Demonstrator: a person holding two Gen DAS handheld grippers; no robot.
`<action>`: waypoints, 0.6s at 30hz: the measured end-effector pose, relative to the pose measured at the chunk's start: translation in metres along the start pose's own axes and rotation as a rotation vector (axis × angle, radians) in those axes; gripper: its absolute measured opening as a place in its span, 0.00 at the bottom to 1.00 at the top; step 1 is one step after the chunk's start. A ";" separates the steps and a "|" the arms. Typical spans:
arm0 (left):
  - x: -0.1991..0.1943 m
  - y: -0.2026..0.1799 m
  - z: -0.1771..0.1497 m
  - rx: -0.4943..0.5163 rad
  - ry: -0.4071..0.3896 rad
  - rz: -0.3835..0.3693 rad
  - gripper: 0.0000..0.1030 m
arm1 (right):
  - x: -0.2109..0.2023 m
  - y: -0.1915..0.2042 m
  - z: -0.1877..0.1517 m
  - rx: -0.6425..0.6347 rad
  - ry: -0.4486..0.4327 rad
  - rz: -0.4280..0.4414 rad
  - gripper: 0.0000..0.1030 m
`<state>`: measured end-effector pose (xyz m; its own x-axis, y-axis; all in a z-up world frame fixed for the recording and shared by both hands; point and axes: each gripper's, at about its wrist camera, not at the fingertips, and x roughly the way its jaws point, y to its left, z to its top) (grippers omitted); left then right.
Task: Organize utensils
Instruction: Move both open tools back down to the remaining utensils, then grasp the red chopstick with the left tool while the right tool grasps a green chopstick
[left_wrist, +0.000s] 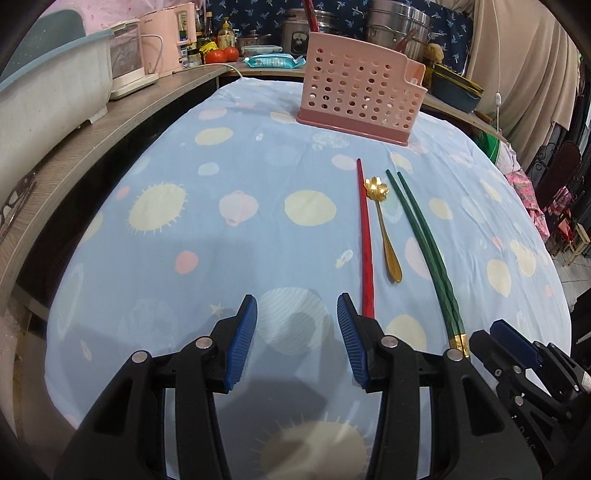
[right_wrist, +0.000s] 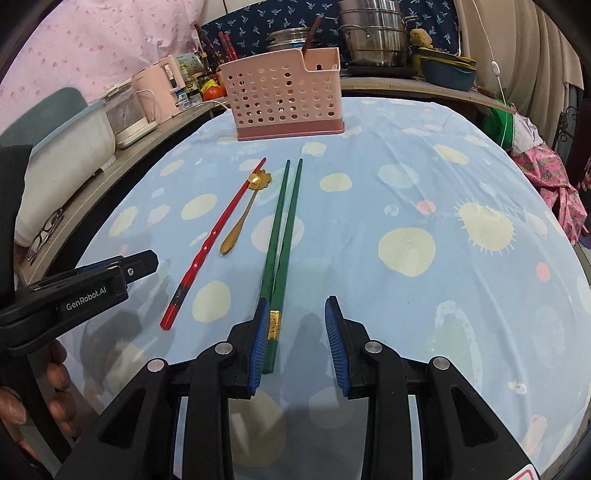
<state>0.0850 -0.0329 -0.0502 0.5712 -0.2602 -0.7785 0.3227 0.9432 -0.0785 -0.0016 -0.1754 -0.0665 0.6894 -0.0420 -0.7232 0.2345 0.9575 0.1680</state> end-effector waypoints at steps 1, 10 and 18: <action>0.000 -0.001 -0.001 0.001 0.001 -0.003 0.42 | 0.001 0.001 -0.001 -0.001 0.003 0.002 0.29; 0.000 -0.005 -0.004 0.010 0.009 -0.021 0.42 | 0.007 0.002 -0.007 -0.003 0.020 0.004 0.20; 0.002 -0.013 -0.010 0.029 0.023 -0.040 0.42 | 0.008 0.004 -0.013 -0.029 0.026 -0.017 0.18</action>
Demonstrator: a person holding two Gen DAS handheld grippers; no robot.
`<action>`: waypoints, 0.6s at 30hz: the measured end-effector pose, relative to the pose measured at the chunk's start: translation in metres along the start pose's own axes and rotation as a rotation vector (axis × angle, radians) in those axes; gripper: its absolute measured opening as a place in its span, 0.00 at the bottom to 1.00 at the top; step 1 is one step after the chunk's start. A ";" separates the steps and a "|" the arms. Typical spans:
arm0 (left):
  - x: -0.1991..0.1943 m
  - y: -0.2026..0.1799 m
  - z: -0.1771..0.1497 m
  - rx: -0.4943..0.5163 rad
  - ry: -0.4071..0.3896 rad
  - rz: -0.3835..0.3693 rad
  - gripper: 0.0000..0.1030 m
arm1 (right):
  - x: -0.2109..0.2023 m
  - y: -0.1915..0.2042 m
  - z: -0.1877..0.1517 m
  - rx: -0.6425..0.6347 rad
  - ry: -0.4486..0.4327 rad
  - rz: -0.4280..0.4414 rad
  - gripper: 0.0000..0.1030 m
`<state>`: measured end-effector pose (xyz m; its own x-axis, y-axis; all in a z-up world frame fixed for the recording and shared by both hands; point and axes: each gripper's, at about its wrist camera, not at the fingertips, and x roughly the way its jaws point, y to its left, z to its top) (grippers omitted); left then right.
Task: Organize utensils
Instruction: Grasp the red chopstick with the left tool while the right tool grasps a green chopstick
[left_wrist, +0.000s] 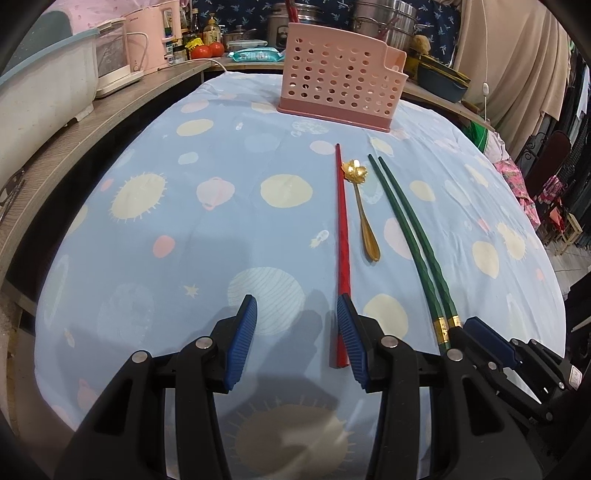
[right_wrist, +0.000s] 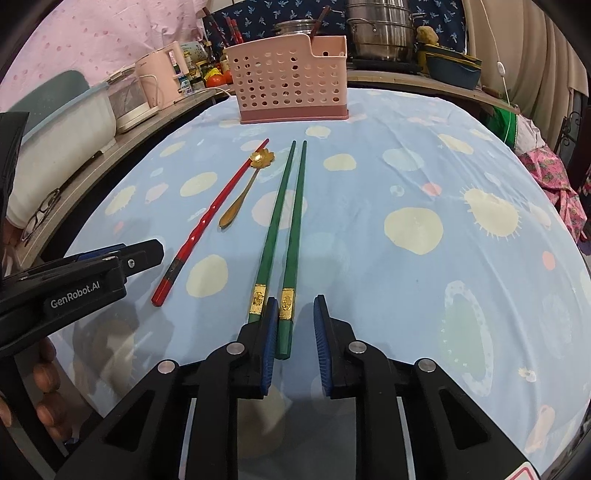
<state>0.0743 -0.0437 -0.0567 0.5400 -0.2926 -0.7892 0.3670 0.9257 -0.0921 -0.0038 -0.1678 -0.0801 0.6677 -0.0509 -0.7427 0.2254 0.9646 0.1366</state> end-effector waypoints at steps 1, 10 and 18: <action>0.000 -0.002 -0.001 0.004 0.002 -0.004 0.42 | 0.000 0.000 0.000 0.002 0.000 0.002 0.18; 0.001 -0.011 -0.006 0.033 0.007 -0.029 0.41 | 0.000 -0.002 0.000 0.009 -0.001 0.007 0.17; 0.006 -0.011 -0.011 0.037 0.029 -0.022 0.29 | 0.000 -0.003 0.000 0.012 -0.002 0.008 0.16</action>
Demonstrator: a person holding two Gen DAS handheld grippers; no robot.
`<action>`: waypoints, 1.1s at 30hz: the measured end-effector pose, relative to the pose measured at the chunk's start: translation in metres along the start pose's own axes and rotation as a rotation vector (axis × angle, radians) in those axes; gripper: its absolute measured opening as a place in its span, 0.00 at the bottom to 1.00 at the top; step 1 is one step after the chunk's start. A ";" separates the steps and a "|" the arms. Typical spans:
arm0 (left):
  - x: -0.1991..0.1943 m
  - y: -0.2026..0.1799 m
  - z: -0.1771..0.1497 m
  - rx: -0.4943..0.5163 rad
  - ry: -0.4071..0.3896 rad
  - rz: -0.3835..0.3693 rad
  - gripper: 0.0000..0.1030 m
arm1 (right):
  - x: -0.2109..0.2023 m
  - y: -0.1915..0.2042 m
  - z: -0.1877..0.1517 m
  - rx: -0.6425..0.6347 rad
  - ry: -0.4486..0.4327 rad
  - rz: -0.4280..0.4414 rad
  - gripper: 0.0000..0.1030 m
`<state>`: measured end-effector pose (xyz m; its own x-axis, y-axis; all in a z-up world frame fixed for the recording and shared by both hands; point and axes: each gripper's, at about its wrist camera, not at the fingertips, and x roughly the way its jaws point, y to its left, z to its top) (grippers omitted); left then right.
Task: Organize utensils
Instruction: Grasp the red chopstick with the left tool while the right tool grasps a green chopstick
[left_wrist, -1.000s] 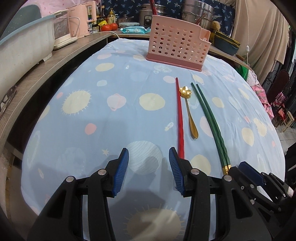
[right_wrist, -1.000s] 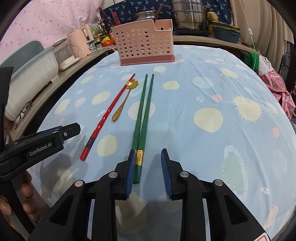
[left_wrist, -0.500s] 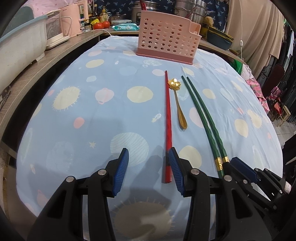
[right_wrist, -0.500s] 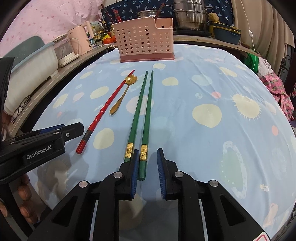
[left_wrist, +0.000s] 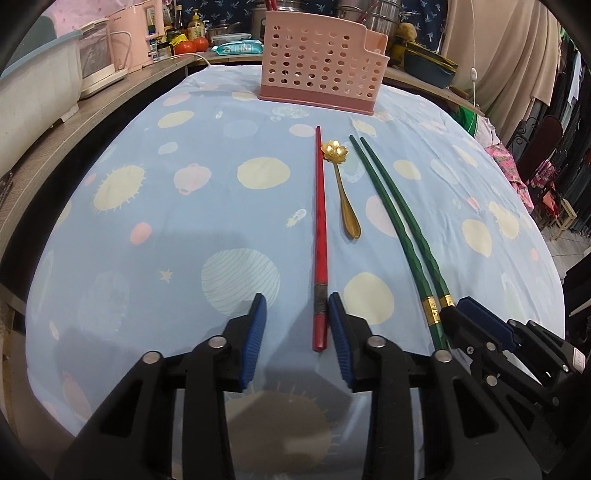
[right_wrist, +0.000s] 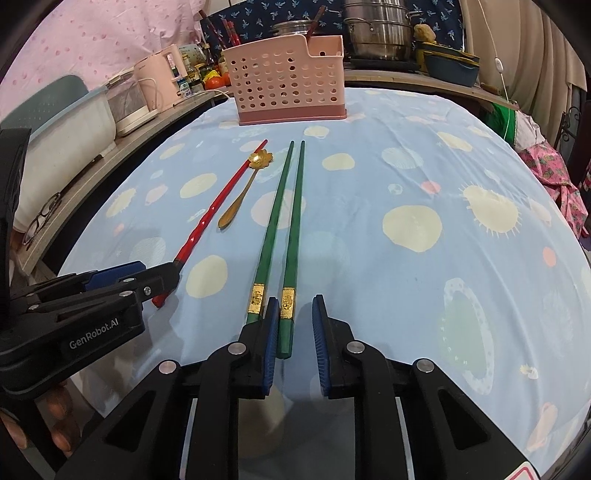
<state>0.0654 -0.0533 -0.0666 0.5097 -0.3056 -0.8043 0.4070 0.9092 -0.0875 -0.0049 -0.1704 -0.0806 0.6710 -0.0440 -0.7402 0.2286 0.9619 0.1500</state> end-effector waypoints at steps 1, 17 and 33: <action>0.000 0.001 0.000 -0.001 0.000 -0.001 0.23 | 0.000 0.000 0.000 0.002 0.000 0.001 0.16; -0.016 0.012 0.001 -0.043 -0.012 -0.020 0.07 | -0.006 -0.007 -0.001 0.026 0.000 0.012 0.07; -0.064 0.029 0.037 -0.090 -0.128 -0.020 0.07 | -0.065 -0.029 0.045 0.103 -0.169 0.050 0.07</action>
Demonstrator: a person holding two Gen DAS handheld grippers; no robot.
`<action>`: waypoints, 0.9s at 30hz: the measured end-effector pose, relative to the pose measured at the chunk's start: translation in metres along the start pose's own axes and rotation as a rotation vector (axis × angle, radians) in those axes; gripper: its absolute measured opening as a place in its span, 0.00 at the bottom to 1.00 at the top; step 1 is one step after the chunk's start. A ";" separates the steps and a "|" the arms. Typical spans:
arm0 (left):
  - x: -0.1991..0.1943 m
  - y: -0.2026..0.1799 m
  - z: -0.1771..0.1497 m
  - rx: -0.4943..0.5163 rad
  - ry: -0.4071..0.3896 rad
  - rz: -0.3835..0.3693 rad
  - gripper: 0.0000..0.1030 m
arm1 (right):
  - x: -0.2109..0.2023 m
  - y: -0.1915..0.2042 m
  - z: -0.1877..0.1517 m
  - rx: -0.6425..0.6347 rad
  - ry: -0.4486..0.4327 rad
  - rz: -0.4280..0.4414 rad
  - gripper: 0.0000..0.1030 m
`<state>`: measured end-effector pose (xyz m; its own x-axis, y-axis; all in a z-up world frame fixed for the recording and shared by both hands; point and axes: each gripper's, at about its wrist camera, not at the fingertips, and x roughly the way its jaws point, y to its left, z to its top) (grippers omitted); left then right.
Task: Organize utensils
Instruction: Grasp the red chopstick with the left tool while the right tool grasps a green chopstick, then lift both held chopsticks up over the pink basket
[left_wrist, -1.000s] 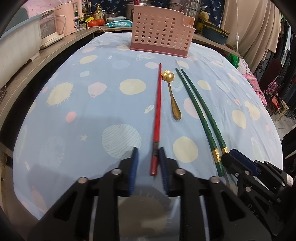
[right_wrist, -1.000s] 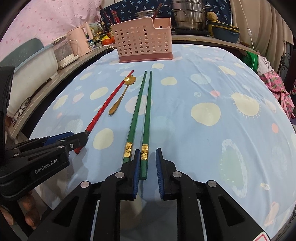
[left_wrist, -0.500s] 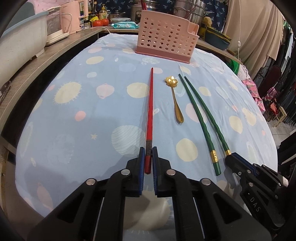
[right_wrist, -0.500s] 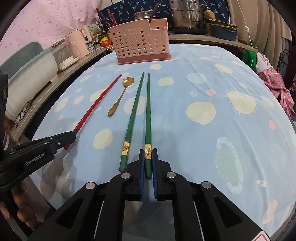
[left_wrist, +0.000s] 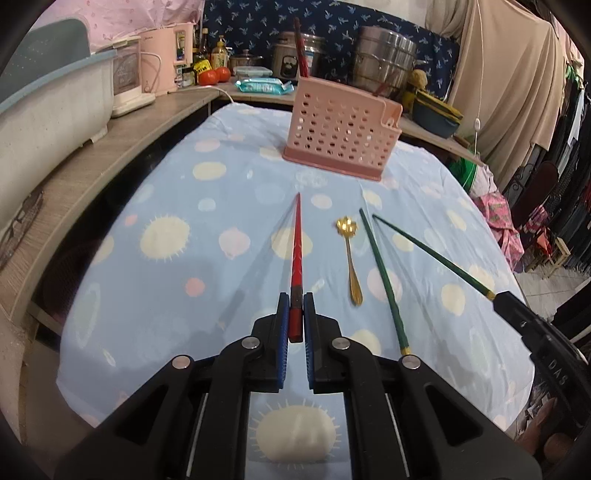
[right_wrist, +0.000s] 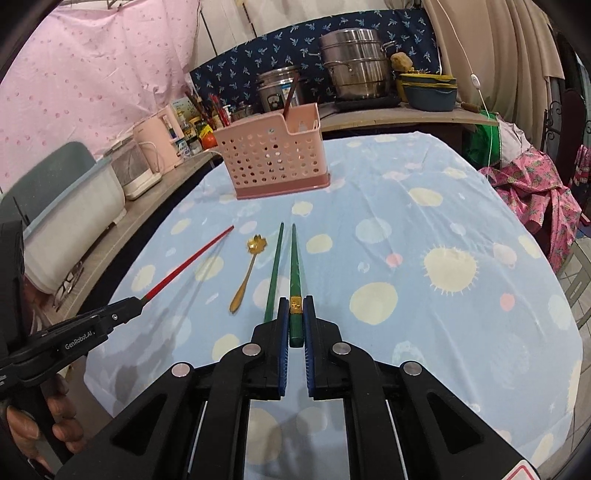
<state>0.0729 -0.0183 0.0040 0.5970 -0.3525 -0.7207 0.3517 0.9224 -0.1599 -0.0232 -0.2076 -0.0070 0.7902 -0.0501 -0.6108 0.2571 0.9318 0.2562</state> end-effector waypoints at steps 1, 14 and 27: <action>-0.003 0.001 0.005 -0.004 -0.011 -0.002 0.07 | -0.003 -0.001 0.005 0.002 -0.014 0.001 0.07; -0.036 0.005 0.074 -0.030 -0.194 -0.018 0.07 | -0.033 -0.011 0.080 0.027 -0.192 0.014 0.07; -0.047 -0.002 0.149 -0.025 -0.323 -0.041 0.07 | -0.025 -0.008 0.146 0.018 -0.273 0.064 0.07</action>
<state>0.1520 -0.0268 0.1388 0.7821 -0.4177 -0.4626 0.3648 0.9086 -0.2036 0.0360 -0.2661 0.1161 0.9251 -0.0890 -0.3693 0.2100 0.9299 0.3020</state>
